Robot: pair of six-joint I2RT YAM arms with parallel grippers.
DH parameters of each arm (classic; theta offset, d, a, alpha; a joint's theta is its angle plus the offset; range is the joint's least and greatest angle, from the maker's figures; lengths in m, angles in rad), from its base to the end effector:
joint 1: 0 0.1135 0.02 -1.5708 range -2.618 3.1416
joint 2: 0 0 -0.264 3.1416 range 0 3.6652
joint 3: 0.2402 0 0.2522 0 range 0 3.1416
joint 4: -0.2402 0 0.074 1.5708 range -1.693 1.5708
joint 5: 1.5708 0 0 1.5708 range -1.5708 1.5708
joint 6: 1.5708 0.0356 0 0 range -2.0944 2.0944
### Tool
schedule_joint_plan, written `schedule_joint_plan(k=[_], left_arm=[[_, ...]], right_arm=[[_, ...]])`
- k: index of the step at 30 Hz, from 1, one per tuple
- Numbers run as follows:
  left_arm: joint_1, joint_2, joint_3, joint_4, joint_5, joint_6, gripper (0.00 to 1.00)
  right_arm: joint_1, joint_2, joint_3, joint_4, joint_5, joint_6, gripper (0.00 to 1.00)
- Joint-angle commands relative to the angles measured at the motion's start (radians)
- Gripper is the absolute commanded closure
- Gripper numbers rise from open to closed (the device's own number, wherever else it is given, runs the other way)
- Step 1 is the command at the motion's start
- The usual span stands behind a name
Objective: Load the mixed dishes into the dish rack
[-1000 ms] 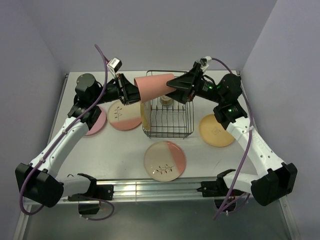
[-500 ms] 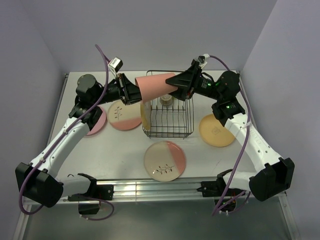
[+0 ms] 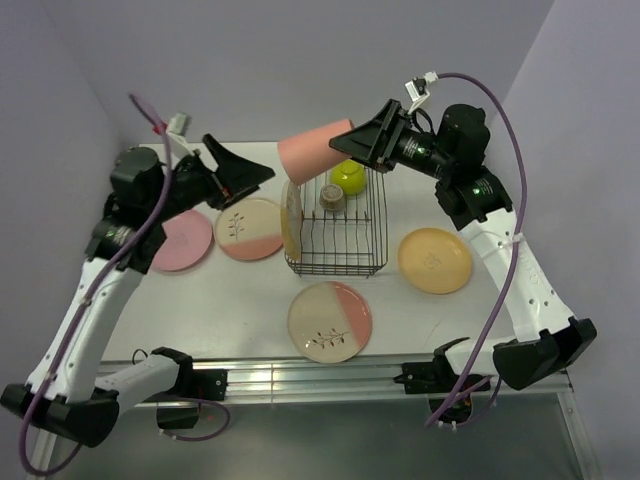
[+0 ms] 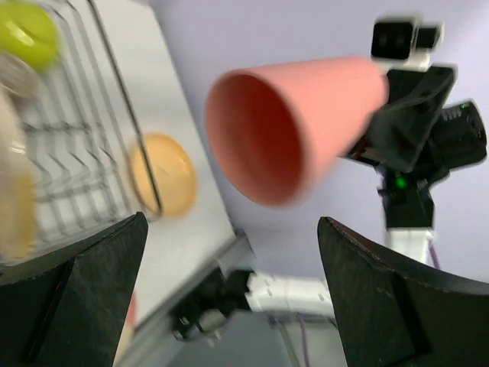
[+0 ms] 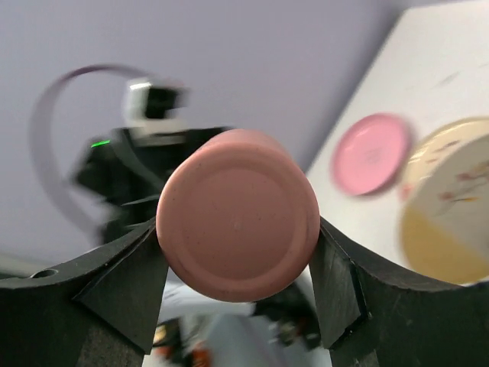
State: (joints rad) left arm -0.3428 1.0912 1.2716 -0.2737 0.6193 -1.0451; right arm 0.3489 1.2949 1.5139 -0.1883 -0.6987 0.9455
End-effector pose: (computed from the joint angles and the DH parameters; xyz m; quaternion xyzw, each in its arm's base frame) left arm 0.2106 -0.0971 0.4411 -0.0495 0.7318 -0.5834 0.3489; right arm 0.2509 0.1157 0.4824 -0.0426 0.6974 0.5968 0.3944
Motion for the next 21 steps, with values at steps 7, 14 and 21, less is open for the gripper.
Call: schedule_joint_plan(k=[7, 14, 21], left_arm=[[0.010, -0.149, 0.246, -0.659, -0.449, 0.362, 0.01], [0.010, -0.100, 0.248, -0.685, -0.302, 0.479, 0.01], [0.010, -0.062, 0.239, -0.722, -0.286, 0.617, 0.01]], right_arm=[[0.028, 0.118, 0.032, -0.191, 0.563, -0.543, 1.00], [0.212, 0.299, -0.009, 0.002, 0.988, -0.859, 1.00], [0.317, 0.454, 0.011, 0.250, 1.189, -0.979, 1.00]])
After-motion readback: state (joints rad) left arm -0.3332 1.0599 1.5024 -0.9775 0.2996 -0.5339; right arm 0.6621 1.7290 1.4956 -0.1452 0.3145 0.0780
